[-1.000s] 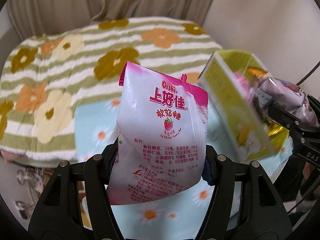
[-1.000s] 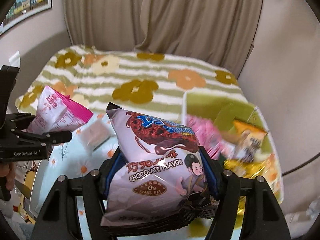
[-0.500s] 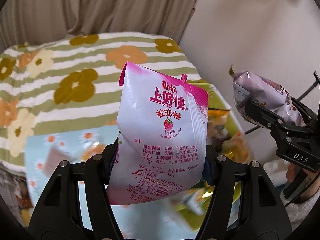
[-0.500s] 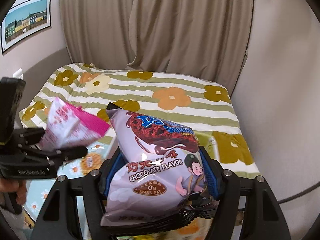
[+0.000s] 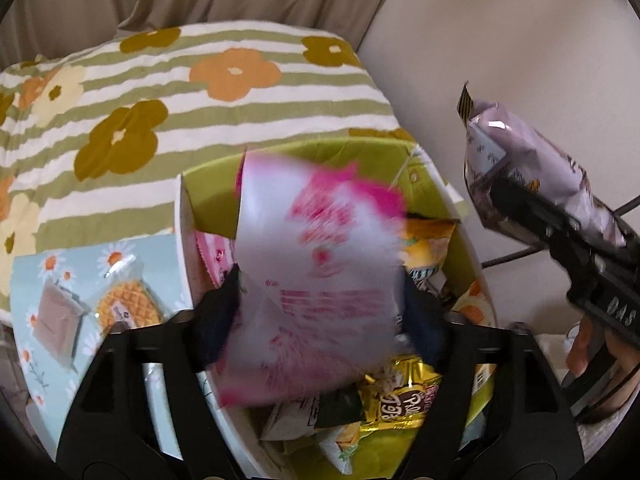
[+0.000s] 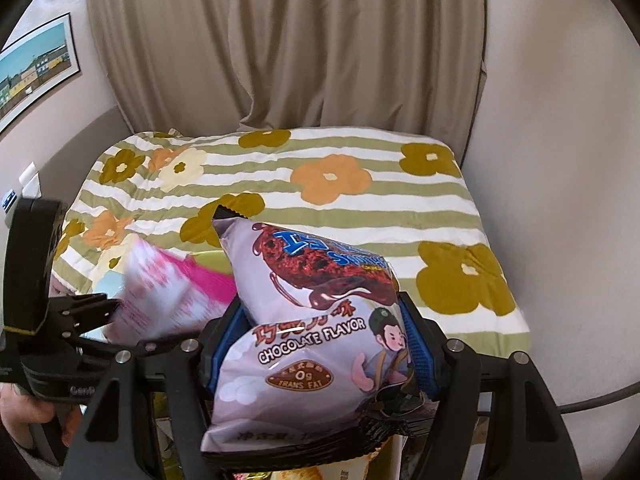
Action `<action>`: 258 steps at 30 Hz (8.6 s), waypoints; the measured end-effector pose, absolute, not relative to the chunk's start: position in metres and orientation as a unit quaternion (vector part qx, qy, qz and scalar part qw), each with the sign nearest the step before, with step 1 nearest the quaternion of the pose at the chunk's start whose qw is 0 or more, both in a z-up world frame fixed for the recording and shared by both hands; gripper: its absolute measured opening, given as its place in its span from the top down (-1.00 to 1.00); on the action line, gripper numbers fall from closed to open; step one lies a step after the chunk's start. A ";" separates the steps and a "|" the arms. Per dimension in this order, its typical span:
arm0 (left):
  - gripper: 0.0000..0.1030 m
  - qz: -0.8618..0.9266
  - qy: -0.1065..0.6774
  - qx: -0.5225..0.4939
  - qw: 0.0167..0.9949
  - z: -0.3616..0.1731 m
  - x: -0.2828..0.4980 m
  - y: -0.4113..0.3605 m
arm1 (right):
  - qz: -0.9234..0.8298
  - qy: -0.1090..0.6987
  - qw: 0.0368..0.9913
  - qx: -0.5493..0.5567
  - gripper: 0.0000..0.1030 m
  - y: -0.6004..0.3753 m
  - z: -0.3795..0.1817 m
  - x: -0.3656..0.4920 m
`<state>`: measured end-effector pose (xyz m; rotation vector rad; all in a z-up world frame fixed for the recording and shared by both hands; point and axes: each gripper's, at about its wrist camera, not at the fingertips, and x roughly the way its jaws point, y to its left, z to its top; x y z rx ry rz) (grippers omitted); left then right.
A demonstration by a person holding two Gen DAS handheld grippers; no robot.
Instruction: Organize snacks
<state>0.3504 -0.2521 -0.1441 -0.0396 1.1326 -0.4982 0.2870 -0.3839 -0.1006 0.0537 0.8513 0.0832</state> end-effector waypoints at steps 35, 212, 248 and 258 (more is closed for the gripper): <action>-0.99 -0.192 0.511 -0.056 0.836 -0.140 0.298 -0.180 | 0.089 0.406 0.909 -0.028 -0.91 -0.369 -0.106 0.276; -0.99 -0.140 0.510 0.009 0.849 -0.143 0.201 -0.172 | 0.109 0.460 0.879 0.067 -0.84 -0.345 -0.126 0.194; -0.99 -0.070 0.262 -0.007 0.963 0.009 -0.022 -0.039 | -0.003 0.255 0.967 0.017 -0.84 -0.259 -0.017 -0.035; -0.99 -0.087 0.256 -0.005 0.963 0.009 -0.036 -0.033 | -0.012 0.247 0.969 0.024 -0.84 -0.252 -0.016 -0.048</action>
